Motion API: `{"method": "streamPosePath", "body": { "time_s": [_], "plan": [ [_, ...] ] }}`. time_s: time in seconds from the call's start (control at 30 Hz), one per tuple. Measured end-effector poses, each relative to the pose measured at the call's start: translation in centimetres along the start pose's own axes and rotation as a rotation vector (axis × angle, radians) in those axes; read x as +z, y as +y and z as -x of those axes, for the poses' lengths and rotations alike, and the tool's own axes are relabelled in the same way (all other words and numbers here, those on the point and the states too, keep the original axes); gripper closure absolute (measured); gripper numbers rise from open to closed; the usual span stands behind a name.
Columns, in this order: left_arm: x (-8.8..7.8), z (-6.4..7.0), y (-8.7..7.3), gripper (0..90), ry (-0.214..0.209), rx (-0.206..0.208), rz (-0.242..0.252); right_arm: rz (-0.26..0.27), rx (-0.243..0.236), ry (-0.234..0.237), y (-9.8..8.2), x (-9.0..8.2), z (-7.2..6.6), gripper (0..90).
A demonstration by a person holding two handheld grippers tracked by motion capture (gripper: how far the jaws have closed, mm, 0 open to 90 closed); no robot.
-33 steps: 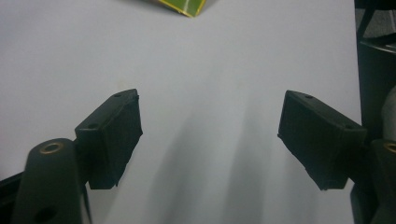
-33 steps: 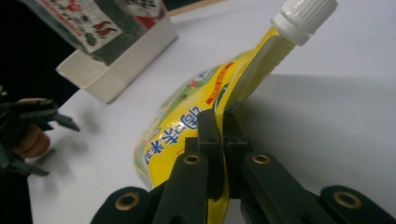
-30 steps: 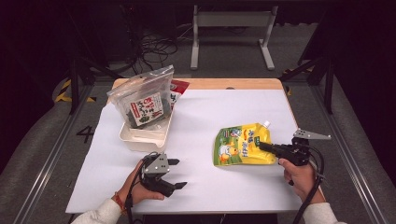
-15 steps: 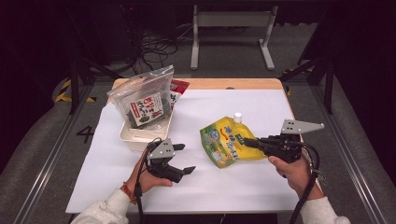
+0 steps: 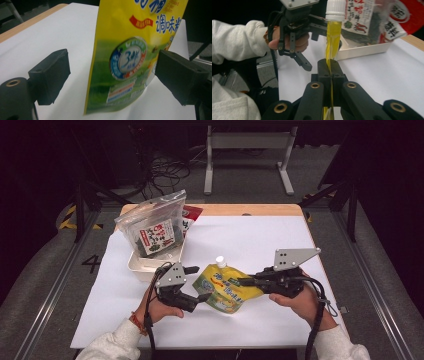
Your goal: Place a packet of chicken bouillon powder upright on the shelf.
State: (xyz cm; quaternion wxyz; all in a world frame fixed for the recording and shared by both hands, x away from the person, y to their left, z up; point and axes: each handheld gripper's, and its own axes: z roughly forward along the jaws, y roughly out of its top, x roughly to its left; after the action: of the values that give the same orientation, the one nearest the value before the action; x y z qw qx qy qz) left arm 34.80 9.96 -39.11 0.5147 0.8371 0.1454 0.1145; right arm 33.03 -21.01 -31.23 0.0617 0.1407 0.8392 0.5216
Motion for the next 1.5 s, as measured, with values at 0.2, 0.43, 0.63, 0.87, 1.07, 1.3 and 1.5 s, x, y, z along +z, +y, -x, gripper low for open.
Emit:
{"method": "streamPosePath", "body": {
  "time_s": [0.2, 0.43, 0.63, 0.87, 1.07, 1.3, 1.5],
  "plan": [
    [0.6, 0.7, 0.0, 16.4, -0.066, 0.046, -0.026, -0.043, -0.060, 0.060, 0.6, 1.6, -0.9, 90.0],
    [1.2, 1.5, -0.8, 51.8, -0.181, 0.082, -0.052, -0.044, -0.082, 0.063, 1.0, 2.8, -1.1, 90.0],
    [0.8, 1.7, -1.3, 75.6, -0.229, 0.067, -0.011, -0.014, -0.064, 0.017, 0.9, 2.9, -1.0, 86.1],
    [0.0, 1.3, -1.6, 78.8, -0.207, 0.033, 0.015, 0.061, -0.034, -0.127, 0.6, 1.1, -1.2, 56.3],
    [-1.3, 0.5, -1.9, 79.4, -0.181, 0.016, 0.034, 0.115, 0.056, -0.242, -2.0, -2.5, -1.2, 41.7],
    [-2.1, -0.1, -2.1, 79.4, -0.148, 0.020, 0.035, 0.014, 0.122, -0.311, -6.7, -3.9, -1.2, 32.8],
    [-2.8, -0.1, -2.2, 79.5, -0.126, 0.026, 0.032, -0.079, 0.116, -0.379, -9.2, -4.1, -1.5, 29.8]
  ]
}}
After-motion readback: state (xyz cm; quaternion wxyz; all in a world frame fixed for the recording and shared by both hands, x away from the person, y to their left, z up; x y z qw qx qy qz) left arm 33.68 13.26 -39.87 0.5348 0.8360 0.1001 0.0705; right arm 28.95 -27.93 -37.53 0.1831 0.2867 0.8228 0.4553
